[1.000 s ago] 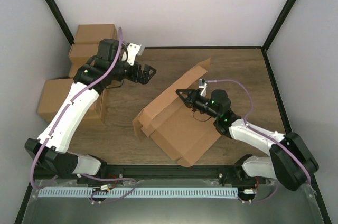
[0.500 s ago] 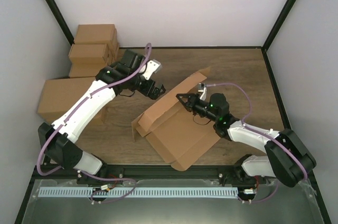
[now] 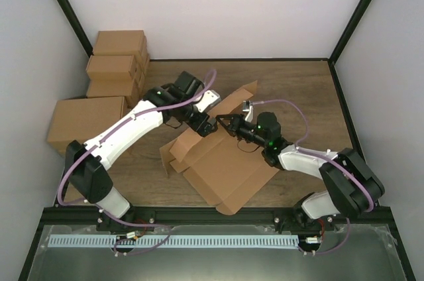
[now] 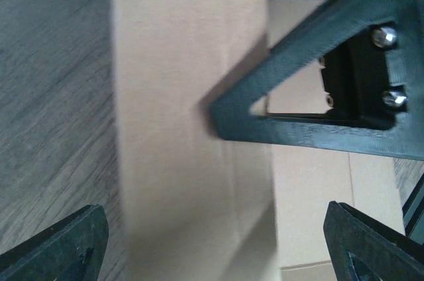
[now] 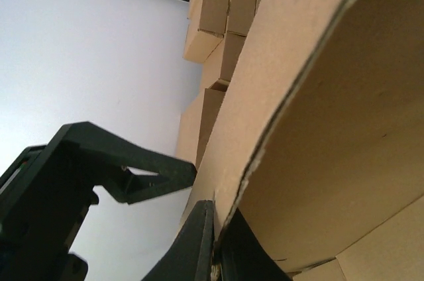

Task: Fold the paper box

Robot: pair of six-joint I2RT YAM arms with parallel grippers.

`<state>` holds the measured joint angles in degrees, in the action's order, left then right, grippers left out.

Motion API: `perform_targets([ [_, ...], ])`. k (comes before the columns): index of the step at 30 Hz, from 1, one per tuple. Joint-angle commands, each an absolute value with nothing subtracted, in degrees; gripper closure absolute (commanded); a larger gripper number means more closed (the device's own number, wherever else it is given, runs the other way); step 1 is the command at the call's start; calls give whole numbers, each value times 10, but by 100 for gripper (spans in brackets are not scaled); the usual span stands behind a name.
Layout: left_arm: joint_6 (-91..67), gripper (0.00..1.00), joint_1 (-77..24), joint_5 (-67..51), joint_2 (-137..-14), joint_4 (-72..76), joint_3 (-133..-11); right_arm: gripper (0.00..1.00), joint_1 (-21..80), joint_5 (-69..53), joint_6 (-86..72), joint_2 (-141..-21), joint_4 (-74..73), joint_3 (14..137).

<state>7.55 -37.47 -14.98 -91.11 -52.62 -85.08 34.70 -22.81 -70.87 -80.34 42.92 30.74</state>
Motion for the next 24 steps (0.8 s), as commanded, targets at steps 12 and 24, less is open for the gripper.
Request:
perform_targets([
  [12,33,19,-414,-19,-945,-539,-844,97,352,-236,-674,-817,410,334],
  [24,46,31,-419,0,-944,-555,-848,76,352,-178,-588,-785,246,376],
])
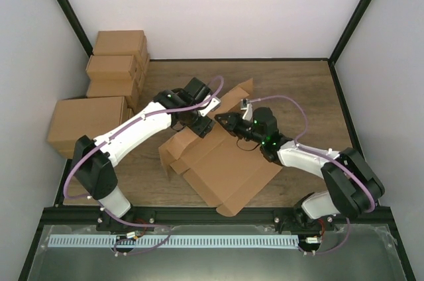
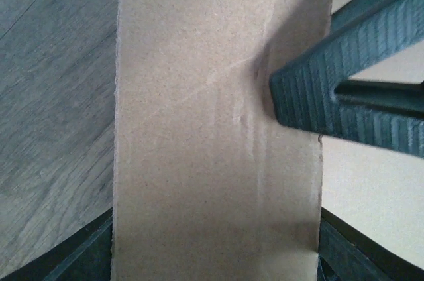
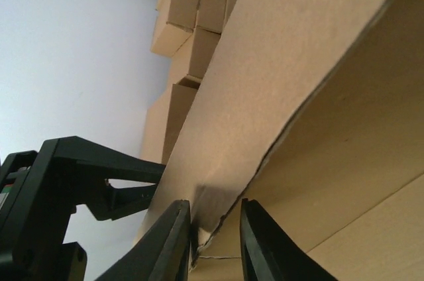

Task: Fold the paper box

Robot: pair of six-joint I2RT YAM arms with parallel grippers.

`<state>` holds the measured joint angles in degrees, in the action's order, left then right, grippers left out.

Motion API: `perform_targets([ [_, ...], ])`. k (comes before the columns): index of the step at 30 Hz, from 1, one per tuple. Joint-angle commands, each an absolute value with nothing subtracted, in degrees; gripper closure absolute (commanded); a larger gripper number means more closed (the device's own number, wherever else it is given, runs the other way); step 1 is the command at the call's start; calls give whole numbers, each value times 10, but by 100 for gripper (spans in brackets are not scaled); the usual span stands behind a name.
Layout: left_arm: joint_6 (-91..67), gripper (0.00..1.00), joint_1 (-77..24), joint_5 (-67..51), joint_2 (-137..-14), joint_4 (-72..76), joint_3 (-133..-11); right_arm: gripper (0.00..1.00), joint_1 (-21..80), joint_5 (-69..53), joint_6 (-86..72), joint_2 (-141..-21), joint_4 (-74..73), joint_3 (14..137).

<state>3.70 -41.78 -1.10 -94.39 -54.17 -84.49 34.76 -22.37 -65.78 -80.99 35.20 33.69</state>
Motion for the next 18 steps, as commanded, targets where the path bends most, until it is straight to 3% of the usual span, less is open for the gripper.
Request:
perform_targets([
  [1,46,31,-420,0,-943,-555,-847,74,352,-166,-576,-774,232,376],
  [7,49,31,-420,-3,-941,-555,-846,54,349,-88,-470,-713,111,399],
  [14,51,35,-419,-18,-938,-551,-842,44,282,-58,-365,-648,5,415],
  [18,54,35,-420,-28,-930,-550,-839,25,231,-87,-327,-619,-10,411],
])
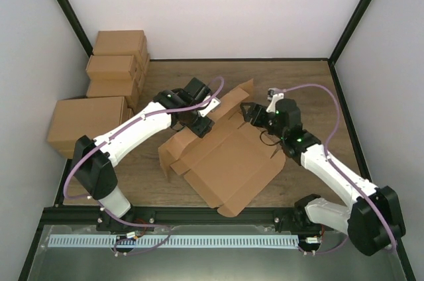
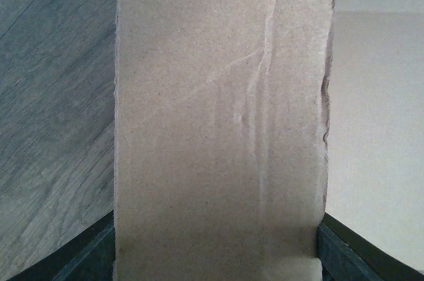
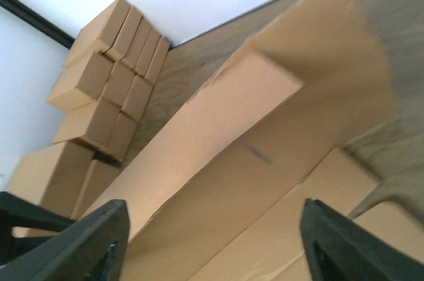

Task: Fold the paper box

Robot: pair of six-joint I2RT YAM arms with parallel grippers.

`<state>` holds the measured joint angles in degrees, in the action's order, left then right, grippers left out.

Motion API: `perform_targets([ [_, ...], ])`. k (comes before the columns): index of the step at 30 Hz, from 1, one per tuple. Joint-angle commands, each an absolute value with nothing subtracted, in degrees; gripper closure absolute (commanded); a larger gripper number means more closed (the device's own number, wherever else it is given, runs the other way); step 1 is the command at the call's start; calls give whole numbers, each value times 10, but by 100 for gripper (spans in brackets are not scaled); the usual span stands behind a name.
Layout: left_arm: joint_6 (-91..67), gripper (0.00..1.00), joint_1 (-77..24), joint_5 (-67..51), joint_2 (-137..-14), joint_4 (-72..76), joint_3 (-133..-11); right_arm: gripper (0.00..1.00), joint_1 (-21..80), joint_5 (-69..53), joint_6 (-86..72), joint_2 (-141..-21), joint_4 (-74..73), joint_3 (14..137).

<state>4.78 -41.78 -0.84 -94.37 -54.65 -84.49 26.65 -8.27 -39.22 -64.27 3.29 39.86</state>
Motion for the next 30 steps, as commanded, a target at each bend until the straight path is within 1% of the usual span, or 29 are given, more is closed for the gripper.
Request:
perform_targets([
  [1,54,35,-420,-31,-929,-550,-838,24,216,-107,-320,-623,-19,421],
  [5,57,35,-421,-36,-922,-549,-833,23,186,-163,-296,-658,-74,477],
  [11,60,35,-423,-33,-913,-548,-826,24,181,-183,-271,-691,-121,537],
  [13,61,35,-424,-31,-909,-546,-824,29,181,-190,-261,-701,-134,553],
  [16,62,35,-423,-32,-904,-544,-821,31,180,-188,-250,-714,-141,563],
  [18,62,35,-423,-33,-904,-543,-820,37,180,-191,-245,-718,-139,561],
  [21,62,35,-425,-30,-907,-543,-819,41,181,-196,-238,-723,-131,559],
  [30,60,36,-435,-13,-913,-546,-817,46,181,-176,-223,-771,-135,613],
])
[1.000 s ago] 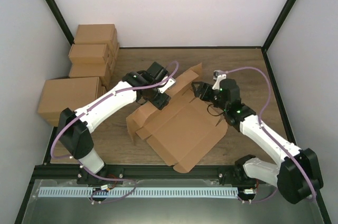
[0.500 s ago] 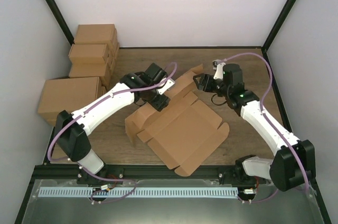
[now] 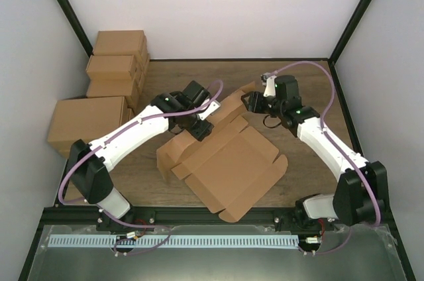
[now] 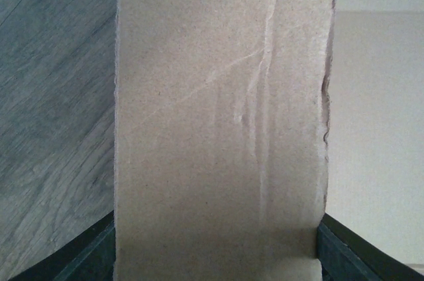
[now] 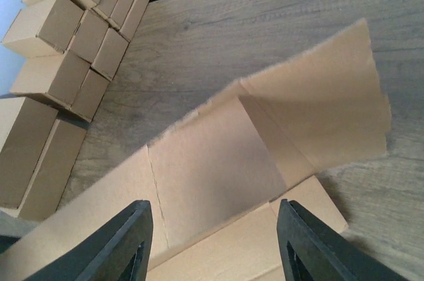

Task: Fold the paper box

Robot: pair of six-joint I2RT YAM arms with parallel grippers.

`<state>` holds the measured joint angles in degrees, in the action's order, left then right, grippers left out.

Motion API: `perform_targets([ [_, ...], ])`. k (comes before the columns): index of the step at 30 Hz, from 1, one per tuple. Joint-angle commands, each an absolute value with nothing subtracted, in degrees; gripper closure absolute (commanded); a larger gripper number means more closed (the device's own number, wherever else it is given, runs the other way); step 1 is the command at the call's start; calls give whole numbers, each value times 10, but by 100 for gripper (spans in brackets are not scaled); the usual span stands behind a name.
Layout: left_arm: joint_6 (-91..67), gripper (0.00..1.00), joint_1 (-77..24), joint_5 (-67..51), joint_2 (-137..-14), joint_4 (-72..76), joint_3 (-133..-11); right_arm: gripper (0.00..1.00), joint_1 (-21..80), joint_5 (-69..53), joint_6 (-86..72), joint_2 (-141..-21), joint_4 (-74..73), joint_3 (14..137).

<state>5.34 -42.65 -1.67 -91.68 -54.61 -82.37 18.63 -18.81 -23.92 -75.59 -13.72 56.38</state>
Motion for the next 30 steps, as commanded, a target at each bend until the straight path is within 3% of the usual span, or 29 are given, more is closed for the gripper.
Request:
perform_targets([
  [1,59,36,-436,-12,-912,-546,-817,47,181,-169,-222,-779,-135,619],
  [4,56,36,-441,-4,-914,-552,-819,51,181,-153,-210,-813,-147,642],
  [8,48,36,-446,10,-912,-558,-819,84,180,-150,-195,-863,-184,669],
  [11,49,36,-448,10,-912,-555,-819,94,181,-193,-190,-876,-184,649],
  [22,61,38,-480,3,-930,-560,-815,91,180,-342,-188,-849,-115,556],
  [30,47,38,-500,39,-939,-571,-819,88,180,-256,-189,-834,-127,542],
])
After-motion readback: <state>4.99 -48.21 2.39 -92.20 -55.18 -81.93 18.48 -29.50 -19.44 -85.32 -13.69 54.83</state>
